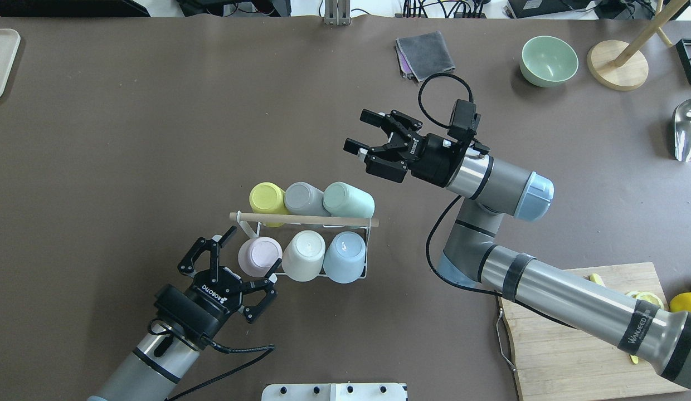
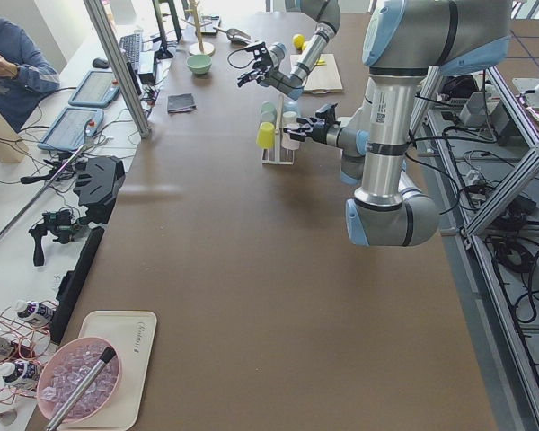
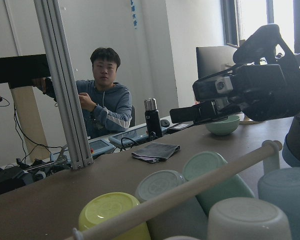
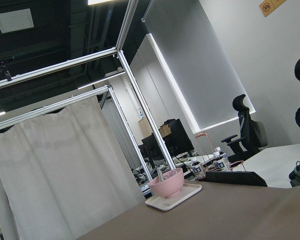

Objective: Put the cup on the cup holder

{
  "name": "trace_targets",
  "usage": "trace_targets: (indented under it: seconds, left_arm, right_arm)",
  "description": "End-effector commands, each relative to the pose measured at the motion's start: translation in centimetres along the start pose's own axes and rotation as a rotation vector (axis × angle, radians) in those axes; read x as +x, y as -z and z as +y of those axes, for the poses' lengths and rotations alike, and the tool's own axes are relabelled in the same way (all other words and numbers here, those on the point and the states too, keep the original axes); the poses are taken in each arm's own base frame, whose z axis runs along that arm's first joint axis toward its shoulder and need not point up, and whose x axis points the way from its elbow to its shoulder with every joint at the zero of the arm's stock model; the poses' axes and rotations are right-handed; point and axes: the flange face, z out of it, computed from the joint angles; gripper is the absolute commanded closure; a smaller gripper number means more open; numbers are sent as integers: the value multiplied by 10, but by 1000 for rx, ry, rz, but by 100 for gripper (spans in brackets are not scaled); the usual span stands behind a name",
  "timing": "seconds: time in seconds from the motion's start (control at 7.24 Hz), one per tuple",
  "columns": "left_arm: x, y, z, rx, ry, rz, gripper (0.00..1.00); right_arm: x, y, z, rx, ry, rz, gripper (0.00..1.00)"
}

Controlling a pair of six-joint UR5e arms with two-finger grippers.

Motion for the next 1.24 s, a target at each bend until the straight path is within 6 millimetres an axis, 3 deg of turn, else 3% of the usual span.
trace_targets:
  seconds: [0.0,0.28,0.41,0.55,0.69,0.83,0.97,1.1]
  left_arm:
    - [-31,24,-26,13,18,5,3]
    - [-57,42,-35,5,16,15,3]
    - [-63,39,-35,7,8,2,3]
    - [-67,30,-34,-19,-40,-22,3]
    - [-72,9,-33,-92,-154,-36,3]
    - [-96,-15,-46,-122,-165,4,3]
    - [-126,-34,-56,-139,-155,17,3]
    - [-146,-47,-63,-172,-119,39,3]
  right_arm:
    - [32,-9,-26,-53,90,122,0]
    - [63,-12,-48,-116,206,234,0]
    - [80,-11,-67,-143,222,294,0]
    - [77,-23,-95,-205,227,373,0]
    - [64,-35,-109,-322,213,465,0]
    - [53,-48,-122,-417,194,568,0]
    - [55,-29,-125,-497,183,667,0]
    - [69,14,-118,-573,162,770,0]
